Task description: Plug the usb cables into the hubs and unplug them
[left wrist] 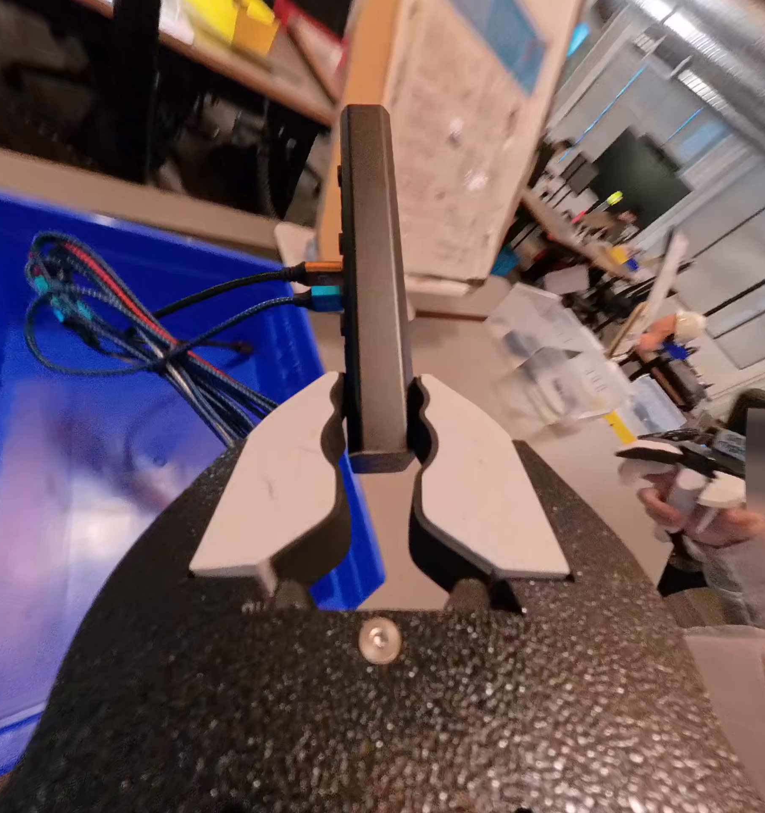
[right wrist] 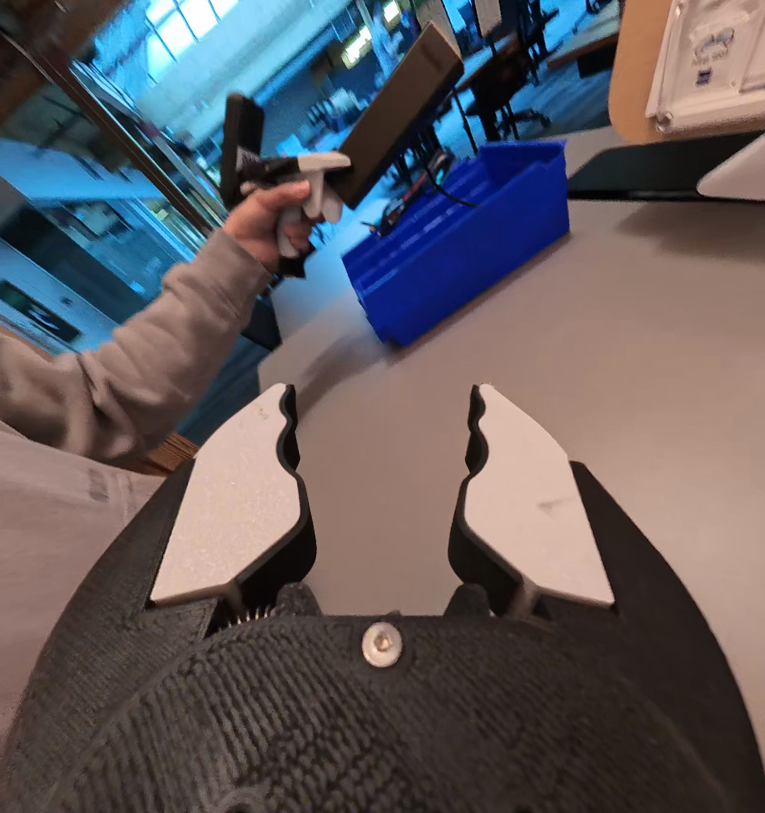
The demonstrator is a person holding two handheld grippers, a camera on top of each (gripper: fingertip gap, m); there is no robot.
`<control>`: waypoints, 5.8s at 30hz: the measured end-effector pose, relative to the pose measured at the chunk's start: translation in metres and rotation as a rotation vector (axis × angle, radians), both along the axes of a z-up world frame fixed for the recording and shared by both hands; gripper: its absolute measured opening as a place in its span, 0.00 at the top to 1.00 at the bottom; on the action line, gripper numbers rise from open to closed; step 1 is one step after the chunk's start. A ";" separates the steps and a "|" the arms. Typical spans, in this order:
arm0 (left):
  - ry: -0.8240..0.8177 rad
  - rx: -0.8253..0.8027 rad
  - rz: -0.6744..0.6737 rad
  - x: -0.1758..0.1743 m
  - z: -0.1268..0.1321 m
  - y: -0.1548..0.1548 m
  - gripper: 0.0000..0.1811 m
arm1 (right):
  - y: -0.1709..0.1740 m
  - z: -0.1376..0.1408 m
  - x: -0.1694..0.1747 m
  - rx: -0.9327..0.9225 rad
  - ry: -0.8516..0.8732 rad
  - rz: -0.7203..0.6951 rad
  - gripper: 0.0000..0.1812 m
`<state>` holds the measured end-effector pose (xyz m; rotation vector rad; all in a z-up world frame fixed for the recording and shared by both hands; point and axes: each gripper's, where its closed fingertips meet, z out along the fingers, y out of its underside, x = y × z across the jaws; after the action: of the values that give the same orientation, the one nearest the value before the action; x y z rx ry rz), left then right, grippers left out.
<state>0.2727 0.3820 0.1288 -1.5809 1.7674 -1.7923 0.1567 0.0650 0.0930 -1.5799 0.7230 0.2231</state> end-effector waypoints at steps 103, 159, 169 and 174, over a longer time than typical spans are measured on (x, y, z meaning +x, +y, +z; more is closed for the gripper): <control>-0.451 0.264 -0.968 -0.166 -0.079 -0.315 0.86 | -0.001 0.071 -0.041 -0.274 -0.425 0.654 0.84; -0.355 0.266 -0.777 -0.135 -0.048 -0.315 0.62 | 0.058 0.049 -0.014 -0.357 -0.300 0.591 0.66; -0.347 0.203 -0.796 -0.135 -0.056 -0.324 0.62 | 0.059 0.049 -0.017 -0.353 -0.315 0.574 0.67; -0.303 0.092 -0.764 -0.135 -0.043 -0.328 0.61 | 0.062 0.056 -0.015 -0.286 -0.304 0.525 0.67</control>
<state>0.1373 0.0538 0.0859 -0.5565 2.4216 -2.0343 0.1412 0.1269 0.1490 -2.0067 0.0939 0.2617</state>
